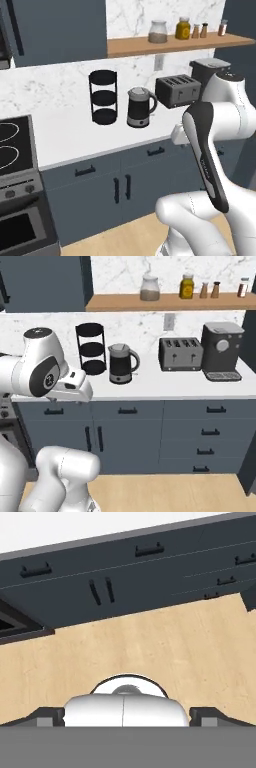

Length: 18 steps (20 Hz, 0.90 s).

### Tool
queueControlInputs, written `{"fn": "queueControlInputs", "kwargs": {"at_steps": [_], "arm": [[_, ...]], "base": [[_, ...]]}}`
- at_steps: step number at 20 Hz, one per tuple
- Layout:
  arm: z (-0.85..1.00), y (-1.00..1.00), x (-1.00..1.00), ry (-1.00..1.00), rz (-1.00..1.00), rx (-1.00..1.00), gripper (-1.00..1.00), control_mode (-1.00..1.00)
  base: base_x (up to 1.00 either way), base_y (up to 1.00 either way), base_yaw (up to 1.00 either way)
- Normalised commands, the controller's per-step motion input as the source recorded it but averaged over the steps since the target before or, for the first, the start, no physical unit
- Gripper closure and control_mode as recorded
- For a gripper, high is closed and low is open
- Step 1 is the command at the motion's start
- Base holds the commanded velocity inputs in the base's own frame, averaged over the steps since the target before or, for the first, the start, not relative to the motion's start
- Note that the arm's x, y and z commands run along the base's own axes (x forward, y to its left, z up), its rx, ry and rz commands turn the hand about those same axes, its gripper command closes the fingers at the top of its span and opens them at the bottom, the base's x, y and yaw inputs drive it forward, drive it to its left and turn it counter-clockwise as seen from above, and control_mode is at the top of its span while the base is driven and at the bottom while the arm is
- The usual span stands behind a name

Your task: Navigate to the shelves.

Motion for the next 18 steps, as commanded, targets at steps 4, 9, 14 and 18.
{"fn": "queueControlInputs", "kwargs": {"at_steps": [4, 9, 14, 18], "arm": [[0.00, 0.00, 0.00, 0.00, 0.00, 0.00, -1.00, 1.00], [0.00, 0.00, 0.00, 0.00, 0.00, 0.00, -1.00, 1.00], [0.00, 0.00, 0.00, 0.00, 0.00, 0.00, -1.00, 1.00], [0.00, 0.00, 0.00, 0.00, 0.00, 0.00, -1.00, 1.00]], "base": [[0.27, -1.00, 0.21], [0.28, -1.00, 0.35], [0.43, -0.94, 0.44], [0.37, -1.00, 0.36]]}}
